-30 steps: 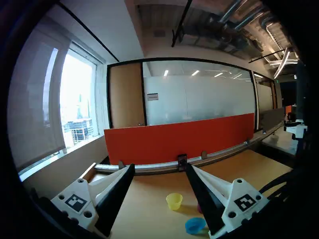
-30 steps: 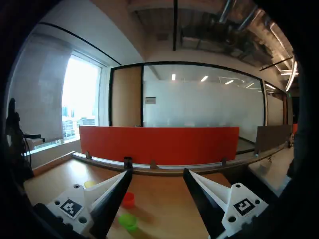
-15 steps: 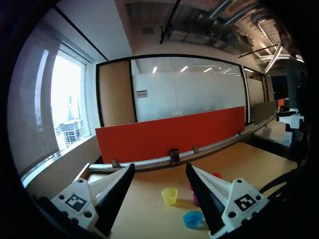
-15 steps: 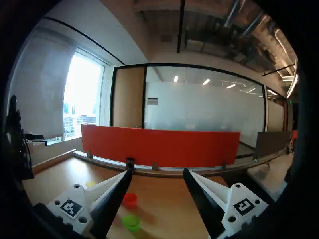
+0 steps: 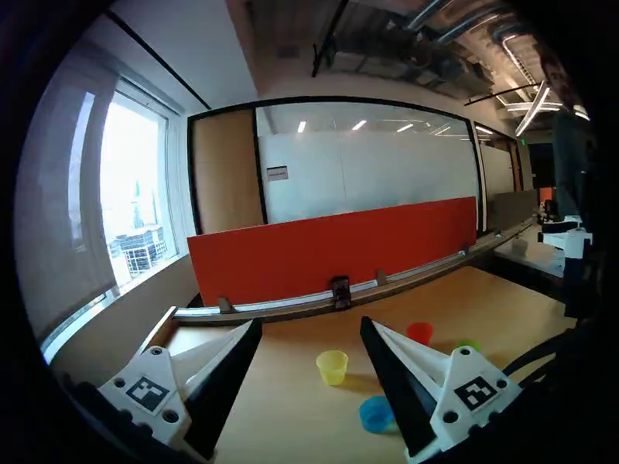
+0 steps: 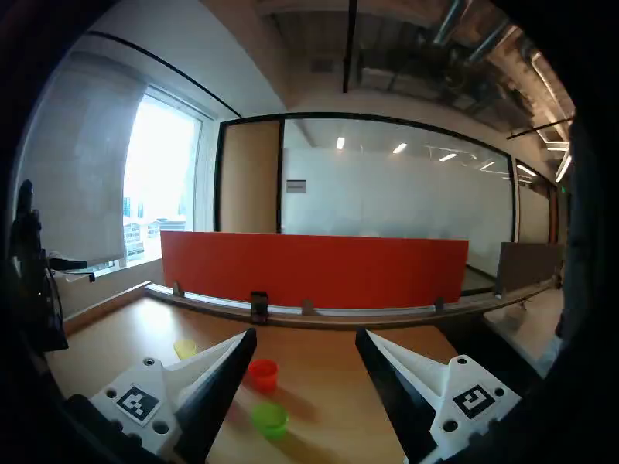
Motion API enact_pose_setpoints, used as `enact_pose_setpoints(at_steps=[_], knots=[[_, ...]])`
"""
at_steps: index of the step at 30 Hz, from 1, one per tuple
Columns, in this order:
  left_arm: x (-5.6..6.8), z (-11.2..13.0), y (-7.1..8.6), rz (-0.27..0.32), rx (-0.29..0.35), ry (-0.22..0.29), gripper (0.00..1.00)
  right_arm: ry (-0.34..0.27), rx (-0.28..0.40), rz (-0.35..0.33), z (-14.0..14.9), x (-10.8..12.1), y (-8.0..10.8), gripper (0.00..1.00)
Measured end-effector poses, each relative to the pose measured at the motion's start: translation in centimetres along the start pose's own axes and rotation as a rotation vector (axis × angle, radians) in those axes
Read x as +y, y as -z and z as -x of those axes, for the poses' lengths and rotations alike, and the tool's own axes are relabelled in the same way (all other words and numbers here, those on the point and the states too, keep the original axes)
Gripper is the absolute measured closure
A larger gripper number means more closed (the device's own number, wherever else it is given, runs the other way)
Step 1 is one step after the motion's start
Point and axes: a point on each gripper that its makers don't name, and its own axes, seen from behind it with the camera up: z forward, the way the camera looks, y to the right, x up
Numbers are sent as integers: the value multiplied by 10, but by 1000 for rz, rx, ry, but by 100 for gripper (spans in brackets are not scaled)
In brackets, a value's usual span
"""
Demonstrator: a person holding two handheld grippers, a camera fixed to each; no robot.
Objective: Pour water
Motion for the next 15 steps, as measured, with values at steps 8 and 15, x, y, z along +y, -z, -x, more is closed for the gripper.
enact_pose_setpoints(at_steps=[8, 15], knots=[[-6, 1, 0, 7, 7, 24, 6, -12, -17, 14, 13, -4, -1, 1], [-5, 13, 4, 34, -12, 0, 6, 2, -29, 13, 19, -7, 4, 0]])
